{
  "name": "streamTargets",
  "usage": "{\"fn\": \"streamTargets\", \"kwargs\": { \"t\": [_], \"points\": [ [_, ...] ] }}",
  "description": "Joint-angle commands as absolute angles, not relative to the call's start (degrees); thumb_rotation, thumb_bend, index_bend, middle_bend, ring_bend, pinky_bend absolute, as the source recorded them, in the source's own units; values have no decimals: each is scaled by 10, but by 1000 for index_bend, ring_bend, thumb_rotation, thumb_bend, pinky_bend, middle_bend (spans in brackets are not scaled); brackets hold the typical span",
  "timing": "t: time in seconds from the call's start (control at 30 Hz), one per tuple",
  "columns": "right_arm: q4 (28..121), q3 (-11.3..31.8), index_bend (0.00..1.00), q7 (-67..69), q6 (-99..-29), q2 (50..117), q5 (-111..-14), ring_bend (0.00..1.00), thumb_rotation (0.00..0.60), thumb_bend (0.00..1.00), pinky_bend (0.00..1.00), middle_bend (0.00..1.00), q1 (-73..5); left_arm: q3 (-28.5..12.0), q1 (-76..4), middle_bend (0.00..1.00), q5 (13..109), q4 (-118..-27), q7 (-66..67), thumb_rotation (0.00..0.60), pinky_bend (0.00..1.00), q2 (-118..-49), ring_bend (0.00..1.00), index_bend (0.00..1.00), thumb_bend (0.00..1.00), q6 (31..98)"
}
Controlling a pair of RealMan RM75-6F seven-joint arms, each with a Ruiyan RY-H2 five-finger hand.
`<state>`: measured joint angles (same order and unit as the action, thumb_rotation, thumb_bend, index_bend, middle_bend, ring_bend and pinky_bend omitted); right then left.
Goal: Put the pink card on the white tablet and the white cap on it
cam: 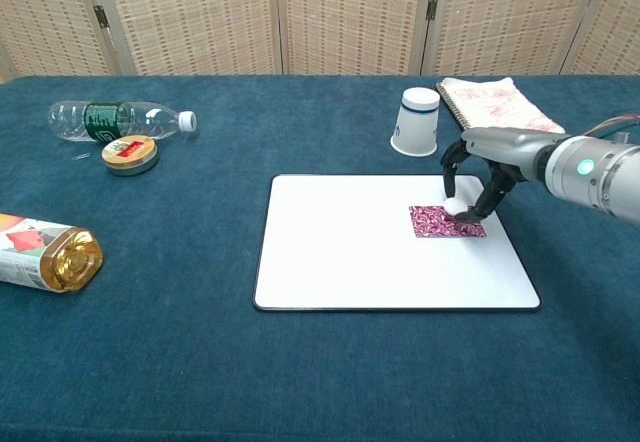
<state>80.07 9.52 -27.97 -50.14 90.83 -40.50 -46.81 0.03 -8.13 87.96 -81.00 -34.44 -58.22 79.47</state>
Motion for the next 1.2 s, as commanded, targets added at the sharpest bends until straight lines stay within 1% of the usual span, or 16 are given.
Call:
{"fn": "streamTargets", "kwargs": {
  "t": [0.03, 0.1, 0.23, 0.33, 0.4, 0.53, 0.63, 0.73, 0.83, 1.0, 1.13, 1.17, 1.2],
  "points": [
    [802, 93, 557, -282, -501, 909, -401, 0, 600, 222, 0, 143, -469, 0, -81, 97, 879, -809, -346, 600, 231, -582, 72, 0, 340, 795],
    [804, 92, 527, -282, -503, 909, -402, 0, 600, 203, 0, 131, -469, 0, -82, 97, 878, -808, -345, 600, 231, -583, 72, 0, 340, 793],
    [809, 92, 378, -279, -502, 905, -404, 0, 600, 168, 0, 107, -469, 0, -83, 97, 878, -808, -343, 600, 231, -583, 72, 0, 340, 791],
    [813, 90, 305, -278, -501, 900, -404, 0, 600, 159, 0, 95, -468, 0, -83, 97, 877, -808, -341, 600, 231, -584, 72, 0, 340, 790],
    [816, 88, 280, -279, -501, 896, -404, 0, 600, 156, 0, 88, -468, -1, -83, 97, 876, -809, -340, 600, 231, -584, 72, 0, 340, 790],
    [830, 89, 268, -273, -513, 884, -411, 0, 600, 154, 0, 82, -461, -1, -83, 97, 875, -808, -338, 600, 231, -584, 72, 0, 340, 791],
    [854, 89, 267, -261, -537, 866, -428, 0, 600, 153, 0, 81, -447, -1, -83, 97, 874, -808, -337, 600, 231, -584, 72, 0, 340, 789],
    [886, 87, 267, -240, -571, 841, -458, 0, 600, 149, 0, 80, -423, -3, -82, 97, 874, -809, -332, 600, 231, -585, 72, 0, 340, 791],
    [915, 79, 267, -206, -618, 816, -511, 0, 600, 148, 0, 81, -389, -3, -82, 97, 874, -812, -323, 600, 231, -585, 72, 0, 340, 793],
    [920, 48, 267, -127, -718, 791, -628, 0, 600, 146, 0, 82, -315, -2, -82, 97, 874, -824, -295, 600, 231, -586, 72, 0, 340, 793],
    [906, 17, 264, -61, -758, 776, -690, 0, 600, 146, 0, 92, -266, -5, -80, 97, 869, -836, -261, 600, 231, -588, 72, 0, 340, 798],
    [900, 5, 248, -56, -768, 770, -706, 0, 600, 146, 0, 91, -253, -6, -79, 97, 868, -839, -245, 600, 231, -591, 72, 0, 340, 802],
    [897, -4, 210, -58, -774, 764, -715, 0, 600, 145, 0, 86, -244, -7, -78, 97, 868, -843, -235, 600, 231, -592, 72, 0, 340, 804]
  ]
}}
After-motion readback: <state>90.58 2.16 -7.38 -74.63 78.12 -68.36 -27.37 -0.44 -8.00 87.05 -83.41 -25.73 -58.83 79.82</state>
